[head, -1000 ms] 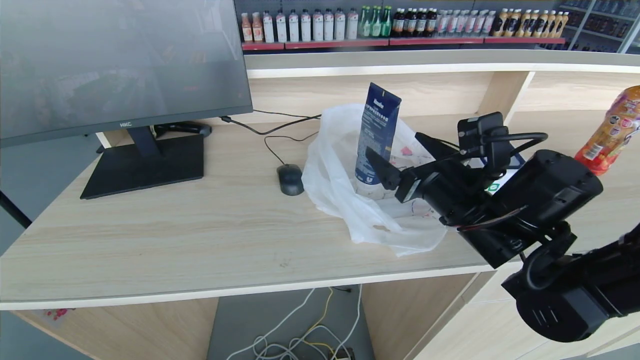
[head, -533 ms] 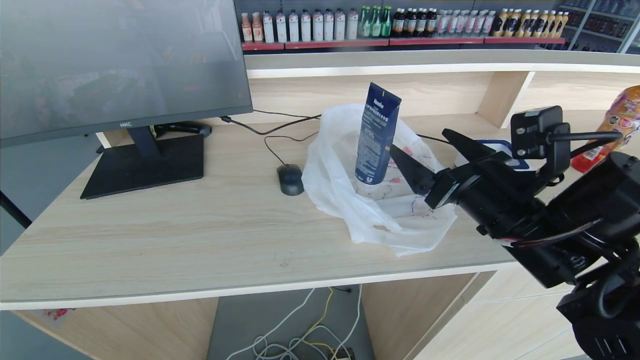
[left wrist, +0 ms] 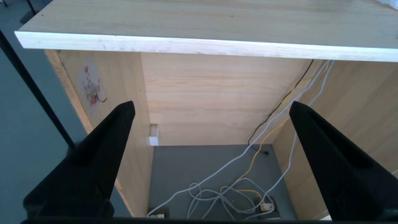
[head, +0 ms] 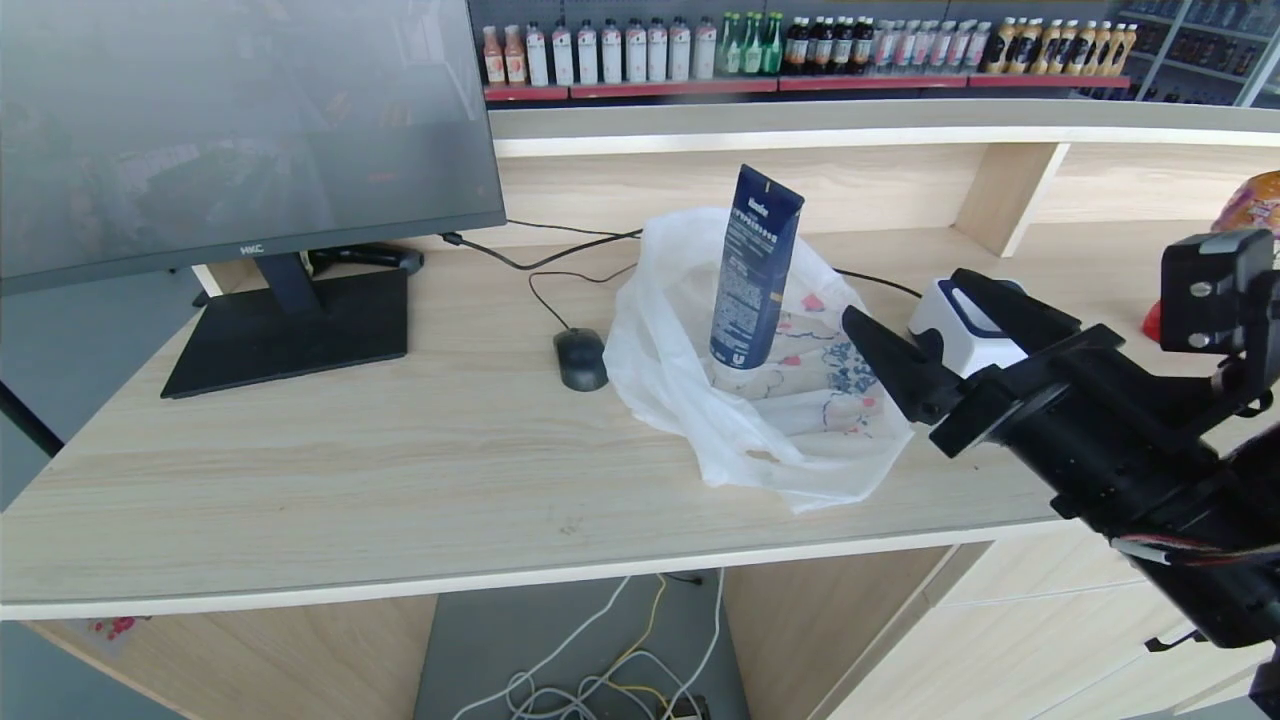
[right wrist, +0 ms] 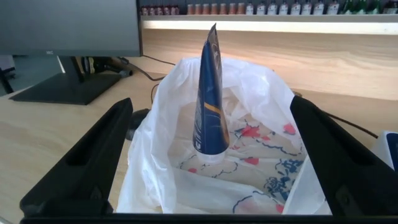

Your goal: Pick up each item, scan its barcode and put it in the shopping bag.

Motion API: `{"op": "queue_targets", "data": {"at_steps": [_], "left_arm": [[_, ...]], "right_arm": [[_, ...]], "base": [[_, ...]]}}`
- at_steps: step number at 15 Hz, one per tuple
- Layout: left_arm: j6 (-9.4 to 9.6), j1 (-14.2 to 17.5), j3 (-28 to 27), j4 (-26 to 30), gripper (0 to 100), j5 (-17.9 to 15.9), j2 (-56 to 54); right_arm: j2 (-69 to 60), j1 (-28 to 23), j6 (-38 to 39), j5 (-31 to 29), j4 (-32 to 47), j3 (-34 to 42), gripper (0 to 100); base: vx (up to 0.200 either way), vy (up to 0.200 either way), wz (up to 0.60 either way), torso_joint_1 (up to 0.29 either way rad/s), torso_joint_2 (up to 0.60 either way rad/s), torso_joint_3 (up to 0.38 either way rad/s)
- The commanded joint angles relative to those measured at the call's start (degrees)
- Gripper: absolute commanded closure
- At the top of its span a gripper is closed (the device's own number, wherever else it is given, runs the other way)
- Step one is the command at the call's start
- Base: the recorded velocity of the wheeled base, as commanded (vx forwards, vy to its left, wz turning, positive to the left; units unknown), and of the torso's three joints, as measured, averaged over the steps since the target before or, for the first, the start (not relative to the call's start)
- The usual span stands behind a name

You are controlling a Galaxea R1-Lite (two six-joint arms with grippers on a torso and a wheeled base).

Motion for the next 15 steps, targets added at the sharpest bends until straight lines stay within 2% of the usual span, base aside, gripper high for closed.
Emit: {"op": "queue_targets", "data": {"at_steps": [1, 5, 6, 8, 15], "left_arm": [[0.05, 0.0, 0.0, 0.0, 0, 0.0, -0.02], [-0.3, 0.09, 0.0, 0.09, 0, 0.09, -0.02], [-0.3, 0.09, 0.0, 0.09, 0, 0.09, -0.02], [-0.48, 0.09, 0.0, 0.09, 0, 0.09, -0.02], [-0.65, 0.09, 0.0, 0.0, 0, 0.09, -0.02]], "right_arm": [[-2.01, -0.05, 0.18, 0.05, -0.44, 2.01, 0], [-3.15, -0.49, 0.36, 2.16, -3.07, 8.42, 0], [-3.33, -1.19, 0.36, 3.91, -3.16, 8.25, 0], [-3.15, -1.37, 0.27, 4.0, -3.16, 8.51, 0], [-4.03, -1.37, 0.27, 4.09, -3.16, 9.65, 0]], "base": [[0.0, 0.0, 0.0, 0.0, 0.0, 0.0], [0.0, 0.0, 0.0, 0.0, 0.0, 0.0], [0.0, 0.0, 0.0, 0.0, 0.0, 0.0], [-0.2, 0.0, 0.0, 0.002, 0.0, 0.007], [0.0, 0.0, 0.0, 0.0, 0.0, 0.0]]}}
